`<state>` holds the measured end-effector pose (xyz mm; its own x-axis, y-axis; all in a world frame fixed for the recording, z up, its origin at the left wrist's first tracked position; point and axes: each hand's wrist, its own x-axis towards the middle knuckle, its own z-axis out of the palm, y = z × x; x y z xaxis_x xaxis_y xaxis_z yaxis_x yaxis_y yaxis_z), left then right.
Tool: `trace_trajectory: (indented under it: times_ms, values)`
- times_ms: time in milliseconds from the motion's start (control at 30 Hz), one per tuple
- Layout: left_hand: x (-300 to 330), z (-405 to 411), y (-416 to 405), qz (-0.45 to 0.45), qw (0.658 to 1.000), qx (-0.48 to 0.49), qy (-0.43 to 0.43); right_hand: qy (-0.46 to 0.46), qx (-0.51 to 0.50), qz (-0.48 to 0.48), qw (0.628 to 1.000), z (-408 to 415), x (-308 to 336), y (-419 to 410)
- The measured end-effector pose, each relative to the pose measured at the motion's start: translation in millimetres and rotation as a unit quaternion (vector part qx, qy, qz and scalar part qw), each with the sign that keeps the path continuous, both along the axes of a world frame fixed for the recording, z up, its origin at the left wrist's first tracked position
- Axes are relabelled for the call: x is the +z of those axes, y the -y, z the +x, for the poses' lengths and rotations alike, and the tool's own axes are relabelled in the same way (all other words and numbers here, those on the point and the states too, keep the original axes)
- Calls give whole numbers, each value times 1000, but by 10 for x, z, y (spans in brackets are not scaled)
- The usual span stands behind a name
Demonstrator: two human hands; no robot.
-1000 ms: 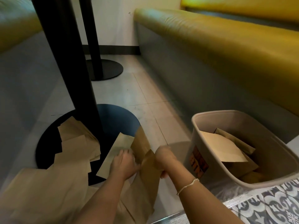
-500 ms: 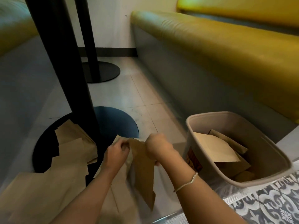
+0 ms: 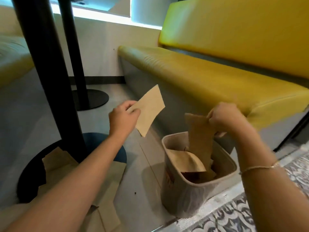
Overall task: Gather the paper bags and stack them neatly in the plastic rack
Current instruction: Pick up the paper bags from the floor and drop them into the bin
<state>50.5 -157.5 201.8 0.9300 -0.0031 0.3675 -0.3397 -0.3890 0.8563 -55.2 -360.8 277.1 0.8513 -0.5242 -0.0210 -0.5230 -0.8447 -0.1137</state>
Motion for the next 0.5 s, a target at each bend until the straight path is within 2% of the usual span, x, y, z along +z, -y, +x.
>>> trace_trajectory:
  times_ms: [33, 167, 267, 367, 500]
  values:
    - [86, -50, 49, 15, 1000, -21, 4, -64, 23, -28, 997, 44, -218, 33]
    - [251, -195, 202, 28, 995, -94, -27, -182, 33, 102, 977, 30, -930, 36]
    - [258, -273, 293, 34, 990, -122, -68, -271, 21, 165, 948, -57, -1098, 128]
    - [248, -320, 419, 79, 982, -146, -89, -199, 18, 177, 964, -10, -899, 302]
    - [162, -396, 708, 144, 968, -172, -110, -38, -20, 104, 994, 105, -511, 437]
